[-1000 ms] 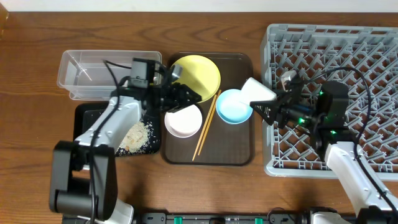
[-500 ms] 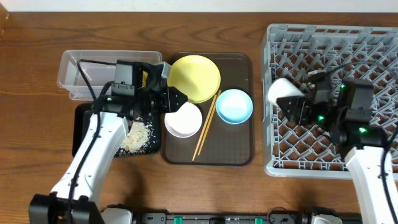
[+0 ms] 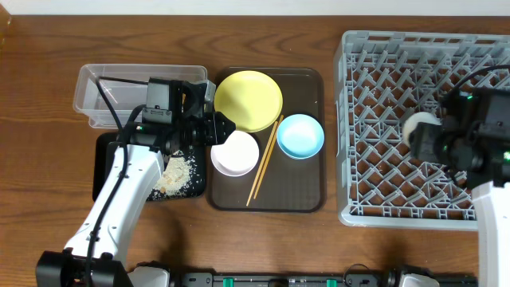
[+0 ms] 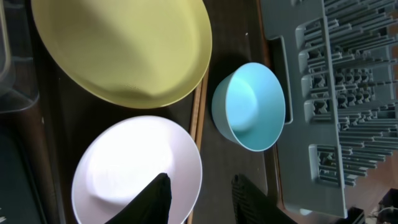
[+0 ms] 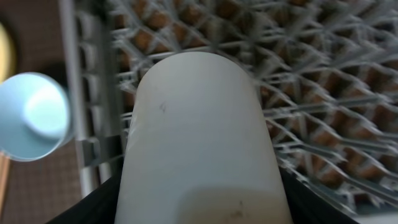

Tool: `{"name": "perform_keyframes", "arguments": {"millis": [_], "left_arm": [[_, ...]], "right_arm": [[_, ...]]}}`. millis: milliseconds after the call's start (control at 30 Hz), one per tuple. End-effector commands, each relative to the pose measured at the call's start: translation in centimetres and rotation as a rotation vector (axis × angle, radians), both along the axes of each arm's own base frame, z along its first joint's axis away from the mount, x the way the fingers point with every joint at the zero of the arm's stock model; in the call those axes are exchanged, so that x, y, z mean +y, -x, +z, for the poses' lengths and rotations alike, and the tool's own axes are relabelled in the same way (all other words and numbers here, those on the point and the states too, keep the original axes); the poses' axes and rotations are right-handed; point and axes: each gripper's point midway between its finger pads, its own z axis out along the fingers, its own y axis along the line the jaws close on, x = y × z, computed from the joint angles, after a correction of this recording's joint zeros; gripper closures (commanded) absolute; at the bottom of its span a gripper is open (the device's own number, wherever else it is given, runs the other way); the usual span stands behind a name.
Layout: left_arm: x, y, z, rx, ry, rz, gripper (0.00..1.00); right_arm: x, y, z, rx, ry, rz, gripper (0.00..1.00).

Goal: Sort waste into correct bins and load items into the dishwasher rack
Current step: 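Carry the cup with the right gripper and place it in the rack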

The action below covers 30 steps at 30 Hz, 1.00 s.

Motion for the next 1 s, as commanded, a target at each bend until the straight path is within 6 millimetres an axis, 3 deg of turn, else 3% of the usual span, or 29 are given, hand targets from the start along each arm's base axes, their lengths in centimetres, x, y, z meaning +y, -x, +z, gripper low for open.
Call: {"name": "perform_keyframes", "arguments": {"millis": [0, 333, 733, 967], "left_arm": [[0.3, -0.2, 0.4, -0.022, -0.019, 0.002, 0.65], [0.3, 0.1, 0.2, -0.006, -0.022, 0.002, 0.65], [0.3, 0.1, 0.2, -0.006, -0.022, 0.002, 0.65], [0.3, 0.1, 0.2, -0.006, -0.022, 0.002, 0.65]], "right_arm": [[-1.9, -0.1, -1.3, 0.082, 0.03, -0.051, 0.99], [-2.9, -0.5, -6.3, 0.277, 0.035, -0.071, 0.97], [-3.0, -1.9, -9.0, 0.323, 0.01, -0.073, 0.93], [-2.5, -1.9, -10.9, 0.385, -0.025, -0.062, 0.66]]}}
